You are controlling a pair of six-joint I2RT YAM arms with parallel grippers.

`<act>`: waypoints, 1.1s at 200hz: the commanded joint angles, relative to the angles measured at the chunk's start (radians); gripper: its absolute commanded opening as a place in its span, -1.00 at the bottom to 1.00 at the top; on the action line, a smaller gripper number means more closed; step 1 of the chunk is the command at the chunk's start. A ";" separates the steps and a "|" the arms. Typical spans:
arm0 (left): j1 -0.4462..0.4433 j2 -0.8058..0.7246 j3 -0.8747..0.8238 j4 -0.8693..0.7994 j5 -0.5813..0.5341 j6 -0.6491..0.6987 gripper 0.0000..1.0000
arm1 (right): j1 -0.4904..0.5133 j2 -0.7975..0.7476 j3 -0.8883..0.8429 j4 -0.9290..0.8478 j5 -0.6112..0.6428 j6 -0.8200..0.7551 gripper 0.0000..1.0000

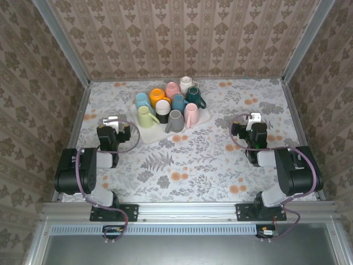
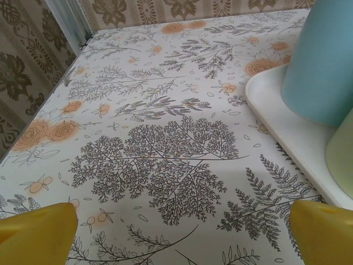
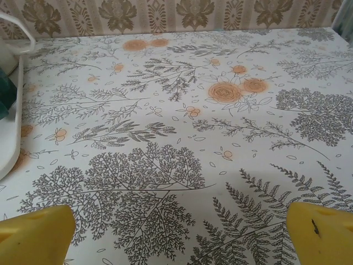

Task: Turn the mug right side up

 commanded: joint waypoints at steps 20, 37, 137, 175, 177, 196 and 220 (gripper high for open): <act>0.004 -0.006 0.027 -0.009 0.031 0.010 1.00 | -0.009 0.006 0.029 -0.013 -0.056 -0.021 1.00; 0.006 -0.007 0.027 -0.011 0.038 0.008 1.00 | -0.008 0.006 0.029 -0.015 -0.058 -0.020 1.00; -0.009 -0.007 0.026 -0.009 0.044 0.025 1.00 | -0.010 0.006 0.030 -0.016 -0.058 -0.020 1.00; -0.010 -0.007 0.024 -0.006 0.040 0.027 1.00 | -0.008 0.006 0.029 -0.014 -0.058 -0.022 1.00; -0.010 -0.007 0.024 -0.006 0.039 0.027 1.00 | -0.008 0.006 0.029 -0.014 -0.059 -0.021 1.00; -0.010 -0.007 0.024 -0.006 0.040 0.027 1.00 | -0.009 0.006 0.028 -0.015 -0.058 -0.020 1.00; -0.012 -0.009 0.019 0.000 0.032 0.027 1.00 | -0.009 0.003 0.025 -0.010 -0.061 -0.019 1.00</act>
